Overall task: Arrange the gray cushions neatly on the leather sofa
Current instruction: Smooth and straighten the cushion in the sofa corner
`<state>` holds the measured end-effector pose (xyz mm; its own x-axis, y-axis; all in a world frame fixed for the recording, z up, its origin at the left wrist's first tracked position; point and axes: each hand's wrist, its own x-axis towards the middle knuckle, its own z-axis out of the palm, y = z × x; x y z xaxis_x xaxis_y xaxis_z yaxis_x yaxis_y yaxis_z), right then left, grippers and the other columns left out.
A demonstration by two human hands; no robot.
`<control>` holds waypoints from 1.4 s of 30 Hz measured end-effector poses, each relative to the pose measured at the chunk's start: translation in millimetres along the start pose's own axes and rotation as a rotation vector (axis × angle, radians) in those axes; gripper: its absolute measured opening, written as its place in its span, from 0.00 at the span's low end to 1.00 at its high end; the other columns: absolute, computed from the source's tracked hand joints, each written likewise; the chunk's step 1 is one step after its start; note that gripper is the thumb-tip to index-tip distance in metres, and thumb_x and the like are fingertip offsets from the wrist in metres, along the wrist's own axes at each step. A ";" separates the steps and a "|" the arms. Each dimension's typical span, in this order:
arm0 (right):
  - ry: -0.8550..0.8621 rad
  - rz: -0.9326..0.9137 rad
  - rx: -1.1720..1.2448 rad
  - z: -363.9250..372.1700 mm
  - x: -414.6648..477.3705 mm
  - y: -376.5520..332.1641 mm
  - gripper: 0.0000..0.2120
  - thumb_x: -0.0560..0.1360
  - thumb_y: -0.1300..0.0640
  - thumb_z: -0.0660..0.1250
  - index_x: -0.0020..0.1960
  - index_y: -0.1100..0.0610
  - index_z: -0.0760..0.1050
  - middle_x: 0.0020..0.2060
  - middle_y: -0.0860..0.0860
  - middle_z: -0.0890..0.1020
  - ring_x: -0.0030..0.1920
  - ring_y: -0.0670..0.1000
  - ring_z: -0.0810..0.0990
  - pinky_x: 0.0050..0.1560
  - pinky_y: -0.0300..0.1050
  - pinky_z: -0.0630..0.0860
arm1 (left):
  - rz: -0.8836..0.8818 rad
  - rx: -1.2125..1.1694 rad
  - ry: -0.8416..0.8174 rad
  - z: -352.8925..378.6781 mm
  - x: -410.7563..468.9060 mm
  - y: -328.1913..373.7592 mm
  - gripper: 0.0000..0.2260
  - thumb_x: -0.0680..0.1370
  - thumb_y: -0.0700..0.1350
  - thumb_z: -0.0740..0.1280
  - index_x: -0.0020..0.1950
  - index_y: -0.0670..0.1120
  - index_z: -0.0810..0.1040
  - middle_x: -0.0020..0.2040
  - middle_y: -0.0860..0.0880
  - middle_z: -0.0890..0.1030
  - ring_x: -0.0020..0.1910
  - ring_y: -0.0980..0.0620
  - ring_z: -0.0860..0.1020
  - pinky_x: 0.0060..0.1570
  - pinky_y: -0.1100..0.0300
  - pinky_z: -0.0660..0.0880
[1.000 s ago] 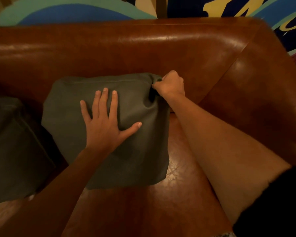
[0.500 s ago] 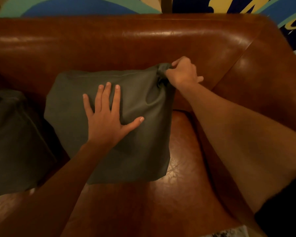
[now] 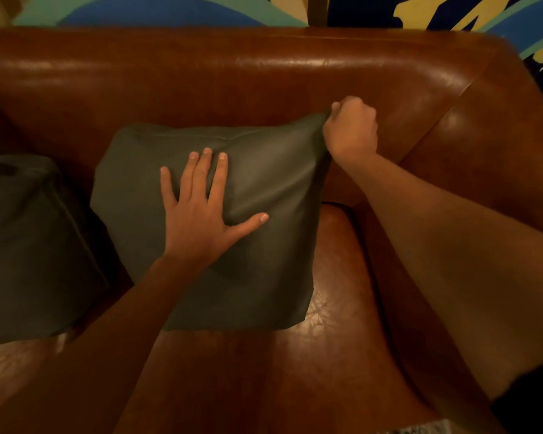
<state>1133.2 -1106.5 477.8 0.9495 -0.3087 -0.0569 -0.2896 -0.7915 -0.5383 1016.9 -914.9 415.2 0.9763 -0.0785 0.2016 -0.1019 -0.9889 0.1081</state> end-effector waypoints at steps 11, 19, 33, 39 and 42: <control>0.132 -0.087 0.055 -0.8 -8.5 6.1 0.15 0.80 0.46 0.57 0.62 0.53 0.72 0.62 0.53 0.72 0.65 0.53 0.67 0.59 0.47 0.67 | -0.042 -0.216 0.036 -14.4 1.8 -9.5 0.39 0.71 0.68 0.56 0.72 0.41 0.65 0.72 0.40 0.65 0.73 0.42 0.60 0.70 0.42 0.51; 0.109 -0.471 -0.155 36.8 -53.0 -44.9 0.17 0.79 0.46 0.56 0.61 0.51 0.75 0.59 0.52 0.74 0.65 0.53 0.66 0.66 0.51 0.58 | -0.362 -0.338 0.144 -33.4 -3.8 -81.0 0.29 0.77 0.58 0.61 0.73 0.43 0.64 0.72 0.39 0.63 0.72 0.41 0.59 0.69 0.45 0.56; -0.263 -0.524 -0.309 106.0 -97.0 -114.7 0.32 0.77 0.34 0.50 0.73 0.53 0.63 0.73 0.55 0.65 0.74 0.54 0.60 0.73 0.56 0.50 | -0.581 -1.052 -0.235 -18.0 14.2 -172.1 0.16 0.82 0.50 0.53 0.67 0.49 0.72 0.65 0.47 0.75 0.64 0.49 0.72 0.66 0.53 0.66; -0.271 -0.530 -0.406 123.4 -106.8 -128.1 0.39 0.73 0.29 0.47 0.76 0.51 0.54 0.76 0.52 0.57 0.76 0.51 0.51 0.74 0.57 0.44 | -0.478 -0.974 -0.424 -6.0 49.9 -192.8 0.12 0.79 0.42 0.61 0.61 0.45 0.78 0.58 0.46 0.79 0.58 0.46 0.77 0.61 0.49 0.72; -0.231 -0.537 -0.422 127.4 -109.2 -125.8 0.40 0.73 0.28 0.47 0.77 0.51 0.53 0.76 0.52 0.56 0.76 0.50 0.51 0.74 0.57 0.43 | -0.371 -0.873 -0.398 0.1 62.9 -193.3 0.11 0.78 0.40 0.64 0.59 0.43 0.79 0.59 0.46 0.79 0.59 0.48 0.76 0.60 0.57 0.70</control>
<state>1081.4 -906.0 444.6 0.9616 0.2633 -0.0773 0.2470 -0.9533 -0.1740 1098.0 -728.7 406.9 0.9508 0.0198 -0.3091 0.2712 -0.5352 0.8000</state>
